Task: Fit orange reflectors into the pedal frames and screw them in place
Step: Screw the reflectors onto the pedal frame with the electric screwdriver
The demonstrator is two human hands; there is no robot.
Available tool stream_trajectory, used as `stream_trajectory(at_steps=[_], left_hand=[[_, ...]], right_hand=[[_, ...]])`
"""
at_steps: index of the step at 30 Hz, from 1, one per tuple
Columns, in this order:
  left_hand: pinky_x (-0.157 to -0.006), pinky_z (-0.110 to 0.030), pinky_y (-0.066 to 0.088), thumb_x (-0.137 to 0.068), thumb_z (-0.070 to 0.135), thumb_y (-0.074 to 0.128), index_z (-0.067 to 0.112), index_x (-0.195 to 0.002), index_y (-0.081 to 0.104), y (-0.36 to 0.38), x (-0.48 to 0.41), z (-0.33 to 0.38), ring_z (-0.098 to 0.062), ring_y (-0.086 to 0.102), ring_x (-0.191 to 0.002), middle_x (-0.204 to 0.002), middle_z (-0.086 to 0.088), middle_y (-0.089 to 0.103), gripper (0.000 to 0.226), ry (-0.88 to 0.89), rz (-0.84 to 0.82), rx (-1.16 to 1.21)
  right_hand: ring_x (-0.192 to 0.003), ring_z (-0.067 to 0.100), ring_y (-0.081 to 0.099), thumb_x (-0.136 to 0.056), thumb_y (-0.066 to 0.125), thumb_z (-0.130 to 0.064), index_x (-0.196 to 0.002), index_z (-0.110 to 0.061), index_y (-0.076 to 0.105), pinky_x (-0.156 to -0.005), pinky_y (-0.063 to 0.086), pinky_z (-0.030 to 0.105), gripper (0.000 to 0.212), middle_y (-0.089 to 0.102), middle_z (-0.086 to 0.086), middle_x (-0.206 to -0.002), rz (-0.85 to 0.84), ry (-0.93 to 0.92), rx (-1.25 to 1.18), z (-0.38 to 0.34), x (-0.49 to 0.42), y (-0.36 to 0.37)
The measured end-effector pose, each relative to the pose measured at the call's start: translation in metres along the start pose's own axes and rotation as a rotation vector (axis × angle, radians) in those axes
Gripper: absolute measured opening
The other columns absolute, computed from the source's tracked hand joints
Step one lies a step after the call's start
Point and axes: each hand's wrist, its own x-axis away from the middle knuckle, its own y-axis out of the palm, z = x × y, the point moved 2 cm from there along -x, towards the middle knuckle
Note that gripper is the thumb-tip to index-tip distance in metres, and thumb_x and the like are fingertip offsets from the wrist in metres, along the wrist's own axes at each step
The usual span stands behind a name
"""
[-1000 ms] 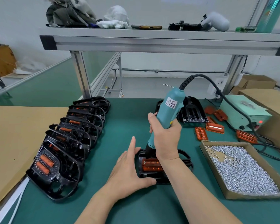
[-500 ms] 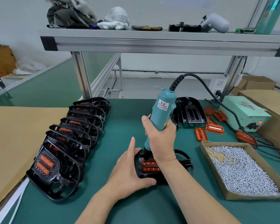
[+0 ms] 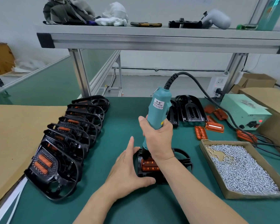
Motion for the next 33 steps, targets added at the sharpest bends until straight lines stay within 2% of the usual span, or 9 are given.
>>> stream_trajectory(at_steps=[4,6,10,15,19,25,28,30,33], left_hand=[[-0.09,-0.008,0.03,-0.049,0.072,0.077,0.043,-0.151,-0.021,0.001,-0.001,-0.001,0.034,0.017,-0.116,-0.12,0.065,0.018,0.143,-0.005,0.001,0.002],[-0.094,-0.01,0.029,-0.048,0.073,0.077,0.047,-0.148,-0.023,0.001,-0.001,-0.001,0.025,0.023,-0.119,-0.122,0.062,0.019,0.144,-0.018,0.005,0.009],[-0.103,-0.018,0.029,-0.047,0.075,0.077,0.048,-0.148,-0.022,0.003,-0.001,-0.004,0.006,0.029,-0.133,-0.135,0.045,0.027,0.144,-0.031,0.013,0.021],[-0.105,-0.02,0.029,-0.047,0.073,0.078,0.051,-0.147,-0.023,0.003,0.0,-0.005,0.004,0.029,-0.137,-0.143,0.036,0.031,0.144,-0.04,0.03,0.044],[-0.105,-0.022,0.031,-0.046,0.071,0.079,0.054,-0.145,-0.022,0.003,0.0,-0.004,0.005,0.029,-0.137,-0.142,0.037,0.032,0.143,-0.051,0.037,0.063],[-0.106,-0.025,0.032,-0.046,0.074,0.079,0.059,-0.142,-0.025,0.002,0.0,-0.003,0.005,0.029,-0.138,-0.145,0.038,0.03,0.142,-0.057,0.029,0.063],[-0.109,-0.027,0.034,-0.046,0.074,0.079,0.059,-0.143,-0.024,0.002,0.001,-0.002,0.005,0.028,-0.138,-0.145,0.039,0.03,0.142,-0.068,0.026,0.062],[-0.109,-0.028,0.034,-0.046,0.073,0.079,0.058,-0.144,-0.023,0.001,0.001,-0.002,0.005,0.028,-0.139,-0.146,0.038,0.03,0.142,-0.068,0.026,0.057],[-0.109,-0.028,0.033,-0.047,0.073,0.079,0.056,-0.145,-0.022,0.001,0.001,-0.001,0.004,0.028,-0.139,-0.147,0.038,0.03,0.142,-0.069,0.025,0.053]], right_hand=[[-0.053,0.015,0.04,-0.082,0.072,-0.019,-0.071,0.004,0.047,-0.052,0.039,0.025,0.036,0.044,0.001,-0.056,0.017,0.015,-0.018,0.001,0.002,-0.002],[-0.055,0.015,0.043,-0.082,0.073,-0.021,-0.072,0.003,0.051,-0.055,0.041,0.023,0.034,0.047,0.0,-0.057,0.02,0.022,-0.037,0.0,0.001,-0.005],[-0.056,0.016,0.048,-0.082,0.076,-0.027,-0.074,-0.002,0.058,-0.059,0.045,0.022,0.031,0.053,0.0,-0.059,0.014,-0.003,-0.074,-0.009,0.003,-0.009],[-0.053,0.014,0.05,-0.083,0.076,-0.025,-0.075,-0.013,0.062,-0.058,0.046,0.022,0.021,0.055,-0.001,-0.059,0.035,-0.057,-0.141,-0.031,-0.005,-0.017],[-0.051,0.012,0.049,-0.083,0.076,-0.021,-0.078,-0.016,0.06,-0.054,0.046,0.022,0.017,0.054,-0.002,-0.058,0.137,-0.018,-0.192,-0.038,-0.021,-0.037],[-0.046,0.007,0.05,-0.088,0.076,-0.019,-0.087,-0.016,0.053,-0.047,0.044,0.02,0.023,0.055,-0.007,-0.054,0.404,0.15,-0.254,-0.03,-0.041,-0.088],[-0.047,0.004,0.053,-0.088,0.076,-0.025,-0.098,-0.015,0.053,-0.047,0.045,0.02,0.027,0.058,-0.012,-0.053,0.517,0.225,-0.286,-0.025,-0.046,-0.116],[-0.047,0.004,0.054,-0.089,0.075,-0.03,-0.098,-0.015,0.054,-0.047,0.047,0.02,0.028,0.058,-0.012,-0.053,0.579,0.263,-0.313,-0.021,-0.048,-0.135],[-0.047,0.004,0.055,-0.093,0.07,-0.036,-0.097,-0.016,0.055,-0.047,0.049,0.019,0.025,0.058,-0.004,-0.062,0.631,0.353,-0.352,-0.014,-0.049,-0.16]])
